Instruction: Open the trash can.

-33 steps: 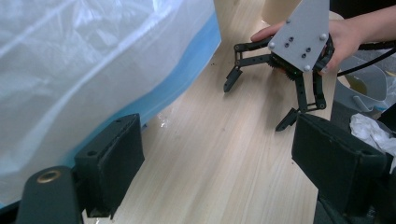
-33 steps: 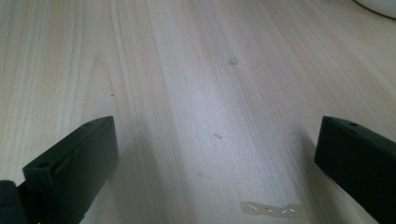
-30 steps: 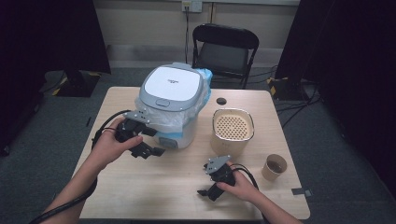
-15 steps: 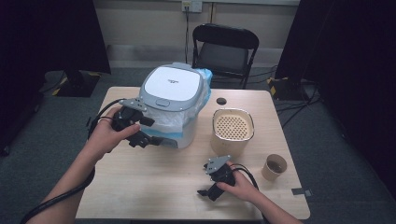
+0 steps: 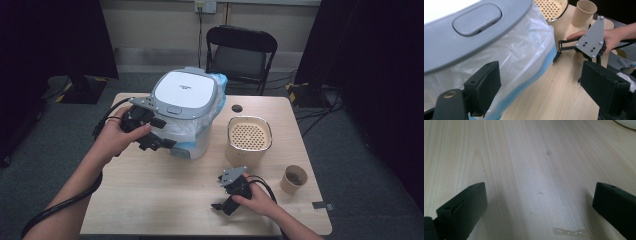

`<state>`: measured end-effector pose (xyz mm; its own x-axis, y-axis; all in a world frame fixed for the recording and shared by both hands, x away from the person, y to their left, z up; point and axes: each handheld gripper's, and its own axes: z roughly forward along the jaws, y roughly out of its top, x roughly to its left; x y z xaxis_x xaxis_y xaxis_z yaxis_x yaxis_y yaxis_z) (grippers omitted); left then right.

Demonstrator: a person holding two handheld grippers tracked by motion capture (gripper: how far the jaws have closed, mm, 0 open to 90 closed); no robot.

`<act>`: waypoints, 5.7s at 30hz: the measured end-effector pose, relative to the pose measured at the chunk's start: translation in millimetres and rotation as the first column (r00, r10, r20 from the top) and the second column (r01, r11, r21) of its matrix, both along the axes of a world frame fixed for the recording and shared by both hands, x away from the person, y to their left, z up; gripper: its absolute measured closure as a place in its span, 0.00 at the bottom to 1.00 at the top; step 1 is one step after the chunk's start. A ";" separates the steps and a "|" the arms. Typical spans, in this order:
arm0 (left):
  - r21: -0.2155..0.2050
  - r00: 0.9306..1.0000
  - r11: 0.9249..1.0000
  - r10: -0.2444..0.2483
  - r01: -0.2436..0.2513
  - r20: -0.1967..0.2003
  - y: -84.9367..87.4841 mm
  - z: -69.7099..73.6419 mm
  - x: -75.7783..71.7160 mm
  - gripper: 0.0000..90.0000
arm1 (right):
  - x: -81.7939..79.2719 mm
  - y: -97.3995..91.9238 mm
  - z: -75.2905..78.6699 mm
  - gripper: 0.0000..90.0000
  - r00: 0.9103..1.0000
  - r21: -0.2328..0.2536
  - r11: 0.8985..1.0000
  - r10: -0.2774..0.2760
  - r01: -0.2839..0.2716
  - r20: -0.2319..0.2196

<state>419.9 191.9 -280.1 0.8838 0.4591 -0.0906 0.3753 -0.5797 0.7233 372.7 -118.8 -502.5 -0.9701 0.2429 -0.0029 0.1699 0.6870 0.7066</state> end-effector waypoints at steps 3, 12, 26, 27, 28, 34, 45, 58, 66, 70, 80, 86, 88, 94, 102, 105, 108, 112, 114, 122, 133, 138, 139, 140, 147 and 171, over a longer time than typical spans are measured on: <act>0.005 1.000 1.000 -0.008 0.008 0.002 -1.4 3.6 3.0 0.18 | 0.0 0.0 0.0 0.00 1.000 0.000 1.000 0.000 0.000 0.001; 0.022 1.000 1.000 -0.016 0.016 -0.019 -2.8 13.6 12.2 0.20 | 0.1 0.0 0.0 0.00 1.000 0.000 1.000 0.000 0.000 0.001; 0.009 0.999 1.000 -0.023 0.023 0.023 -13.6 30.7 18.1 0.18 | -0.2 0.1 -0.1 0.00 1.000 -0.001 1.000 -0.001 0.001 -0.002; 0.009 0.999 1.000 -0.018 0.017 0.027 -16.0 31.9 19.4 0.18 | -0.1 0.0 0.0 0.00 1.000 0.000 1.000 -0.001 0.001 -0.001; 0.014 0.999 1.000 -0.023 0.023 0.031 -16.6 32.5 20.8 0.18 | -0.1 0.0 0.0 0.00 1.000 0.000 1.000 -0.001 0.001 -0.002; 0.017 0.999 1.000 -0.012 0.011 0.047 -20.9 33.8 26.3 0.18 | -0.1 0.0 0.0 0.00 1.000 0.000 1.000 -0.001 0.001 -0.001; -0.005 0.999 1.000 0.012 -0.011 0.043 -22.0 31.4 33.8 0.18 | 0.0 -0.1 0.0 0.00 1.000 -0.001 1.000 0.001 -0.001 0.000; 0.010 0.998 1.000 0.004 -0.005 0.057 -23.3 31.0 33.5 0.17 | 0.0 -0.1 0.1 0.00 1.000 -0.001 1.000 0.001 -0.001 -0.001; -0.004 0.999 1.000 -0.002 0.002 0.048 -22.0 30.0 33.8 0.17 | 0.0 -0.1 0.1 0.00 1.000 -0.001 1.000 0.001 -0.001 -0.001; -0.008 0.999 1.000 -0.007 0.007 0.041 -20.6 30.1 34.1 0.17 | 0.0 -0.1 0.1 0.00 1.000 -0.001 1.000 0.001 -0.001 -0.001; -0.010 0.999 1.000 -0.002 0.002 0.049 -21.2 28.4 31.9 0.17 | 0.0 -0.1 0.0 0.00 1.000 -0.001 1.000 0.001 -0.001 0.000; -0.032 0.999 0.999 -0.003 0.004 0.032 -18.4 25.9 31.3 0.17 | 0.1 -0.1 0.0 0.00 1.000 -0.001 1.000 0.002 -0.002 0.000; -0.034 0.999 0.999 -0.006 0.007 0.041 -18.1 26.9 29.9 0.18 | 0.0 -0.1 0.0 0.00 1.000 -0.001 1.000 0.002 -0.002 0.000; -0.023 0.999 1.000 -0.010 0.011 0.052 -16.8 25.7 19.7 0.18 | 0.0 0.0 -0.1 0.00 1.000 0.001 1.000 0.000 0.000 -0.001; -0.061 0.997 0.998 -0.028 0.032 0.076 -11.3 17.6 2.5 0.18 | 0.0 0.0 0.0 0.00 1.000 -0.001 1.000 -0.001 0.001 0.000; -0.070 0.997 0.997 -0.038 0.043 0.072 -9.6 10.2 -4.4 0.18 | 0.0 0.0 -0.1 0.00 1.000 -0.001 1.000 -0.001 0.001 0.000; -0.065 0.996 0.996 -0.055 0.060 0.073 -8.9 3.4 -9.3 0.18 | 0.0 0.0 0.0 0.00 1.000 -0.002 1.000 -0.002 0.002 -0.001; -0.079 0.997 0.995 -0.062 0.066 0.055 -8.7 -9.7 -15.3 0.18 | 0.2 0.0 0.0 0.00 1.000 -0.002 1.000 -0.001 0.001 0.004; -0.085 0.997 0.994 -0.065 0.069 0.046 -8.8 -15.7 -17.6 0.18 | 0.5 0.1 0.0 0.00 1.000 -0.002 1.000 0.002 -0.002 0.003; -0.077 0.996 0.994 -0.076 0.079 0.039 -8.0 -36.0 -25.5 0.18 | 0.7 0.1 0.0 0.00 1.000 -0.001 1.000 0.006 -0.006 0.003; -0.102 0.998 0.992 -0.068 0.069 0.014 -4.2 -60.1 -28.3 0.18 | 0.7 0.1 0.1 0.00 1.000 -0.001 1.000 0.005 -0.005 0.004; -0.102 0.998 0.992 -0.071 0.070 -0.003 -5.2 -74.8 -29.9 0.18 | 0.4 0.1 0.2 0.00 1.000 -0.002 1.000 0.003 -0.003 0.000; -0.102 0.997 0.992 -0.073 0.072 -0.005 -6.0 -78.4 -30.0 0.18 | 0.4 0.1 0.2 0.00 1.000 -0.002 1.000 0.003 -0.003 0.000; -0.098 0.997 0.992 -0.076 0.074 -0.014 -7.2 -83.6 -30.5 0.18 | 0.3 0.1 0.3 0.00 1.000 -0.001 1.000 0.002 -0.002 -0.001; -0.086 0.996 0.994 -0.078 0.074 -0.038 -13.8 -109.3 -32.9 0.18 | -2.0 0.7 0.9 0.02 1.000 0.006 1.000 0.012 -0.012 -0.006; -0.032 0.993 0.994 -0.104 0.102 -0.058 -23.8 -164.6 -44.4 0.18 | 3.9 -25.5 24.1 0.16 1.000 0.033 0.999 -0.005 0.006 -0.018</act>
